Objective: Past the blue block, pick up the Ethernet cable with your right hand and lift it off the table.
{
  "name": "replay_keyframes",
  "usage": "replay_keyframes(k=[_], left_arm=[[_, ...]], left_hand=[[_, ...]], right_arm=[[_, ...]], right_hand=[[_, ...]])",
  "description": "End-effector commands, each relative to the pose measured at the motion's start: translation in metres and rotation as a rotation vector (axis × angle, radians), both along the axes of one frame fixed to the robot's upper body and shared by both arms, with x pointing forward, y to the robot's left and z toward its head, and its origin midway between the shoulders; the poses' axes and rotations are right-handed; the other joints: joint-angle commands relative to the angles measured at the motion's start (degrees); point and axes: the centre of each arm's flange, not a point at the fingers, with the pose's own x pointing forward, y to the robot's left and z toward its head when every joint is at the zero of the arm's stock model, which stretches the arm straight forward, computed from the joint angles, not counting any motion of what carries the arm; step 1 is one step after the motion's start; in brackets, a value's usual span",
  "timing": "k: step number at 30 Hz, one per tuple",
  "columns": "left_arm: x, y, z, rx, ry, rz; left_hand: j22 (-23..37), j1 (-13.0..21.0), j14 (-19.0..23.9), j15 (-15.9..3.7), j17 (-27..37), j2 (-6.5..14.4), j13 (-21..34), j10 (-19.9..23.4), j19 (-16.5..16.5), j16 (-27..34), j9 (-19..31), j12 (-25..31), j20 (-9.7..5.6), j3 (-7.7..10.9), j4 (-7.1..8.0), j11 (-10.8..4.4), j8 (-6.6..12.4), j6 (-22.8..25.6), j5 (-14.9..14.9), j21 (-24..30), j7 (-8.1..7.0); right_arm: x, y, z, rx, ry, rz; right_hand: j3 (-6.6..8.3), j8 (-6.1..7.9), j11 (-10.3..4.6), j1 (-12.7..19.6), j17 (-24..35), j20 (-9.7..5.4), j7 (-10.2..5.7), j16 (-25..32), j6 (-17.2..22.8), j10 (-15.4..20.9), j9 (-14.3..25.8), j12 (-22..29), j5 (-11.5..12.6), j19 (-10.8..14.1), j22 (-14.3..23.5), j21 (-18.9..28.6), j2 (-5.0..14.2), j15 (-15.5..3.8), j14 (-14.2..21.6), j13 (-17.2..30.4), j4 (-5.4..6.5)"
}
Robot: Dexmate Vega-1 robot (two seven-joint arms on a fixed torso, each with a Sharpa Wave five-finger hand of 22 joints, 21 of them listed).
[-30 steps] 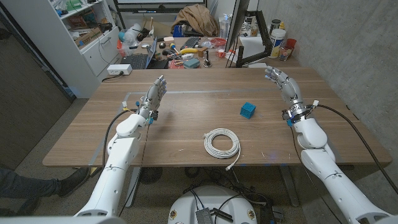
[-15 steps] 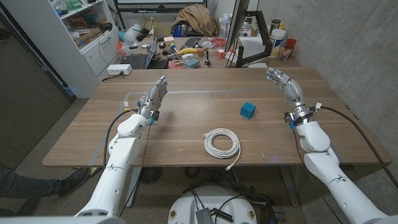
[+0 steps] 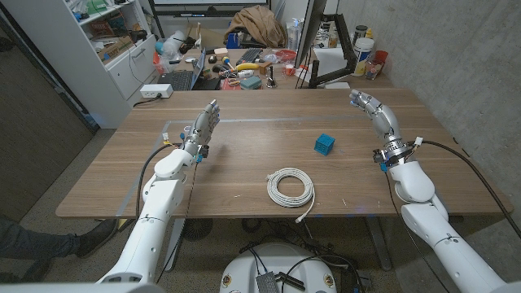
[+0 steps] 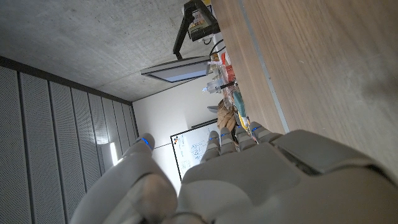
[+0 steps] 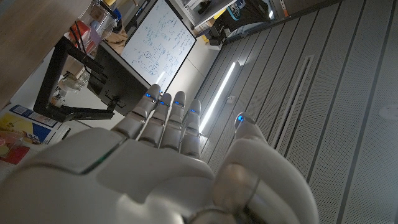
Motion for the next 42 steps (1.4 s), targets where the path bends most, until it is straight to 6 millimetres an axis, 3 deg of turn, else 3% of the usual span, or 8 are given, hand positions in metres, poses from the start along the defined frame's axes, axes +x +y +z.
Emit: replay_keyframes(k=[1, 26, 42], left_arm=[[-0.001, -0.002, 0.003, 0.009, -0.004, -0.001], [-0.001, -0.008, 0.005, 0.029, 0.001, -0.009], [-0.008, 0.001, 0.004, 0.026, -0.012, 0.0]], left_hand=[[0.3, 0.2, -0.3, 0.1, 0.3, 0.2, 0.3, -0.1, -0.3, 0.2, 0.1, 0.1, -2.09, -0.39, -0.04, 0.3, 0.07, 0.5, 0.3, -0.2, 0.12], [0.3, 0.3, -0.3, 0.12, 0.3, 0.4, 0.3, -0.2, -0.3, 0.2, 0.1, 0.1, -2.08, -0.74, -0.05, 0.15, 0.03, 0.5, 0.3, -0.7, 0.07], [0.3, 0.3, -0.4, 0.16, 0.3, 0.5, 0.3, -0.3, -0.4, 0.1, 0.1, 0.0, -1.98, -0.93, -0.06, 0.18, 0.0, 0.4, 0.3, -0.9, 0.06]], right_arm=[[-0.009, 0.001, -0.005, -0.007, -0.021, 0.002], [-0.025, 0.006, -0.019, -0.066, -0.04, -0.024], [-0.034, 0.017, -0.023, -0.114, -0.062, -0.052]], right_hand=[[-0.13, -0.04, -0.14, -0.3, 0.2, -1.3, 0.08, 0.0, 0.5, 0.7, 0.2, 0.3, 0.5, 0.7, 0.2, -0.4, -0.11, -1.57, 0.6, 0.1, 0.1], [-0.22, -0.24, -0.59, -0.7, 0.2, -1.42, -0.43, -0.2, 0.9, 1.3, 0.2, 0.2, 0.9, 1.2, 0.2, -1.2, -0.16, -1.88, 1.1, 0.1, 0.16], [-0.26, -0.39, -1.11, -0.8, 0.2, -1.48, -0.85, -0.3, 1.0, 1.6, 0.2, 0.2, 1.3, 1.5, 0.2, -1.8, -0.24, -2.07, 1.3, 0.1, 0.13]])
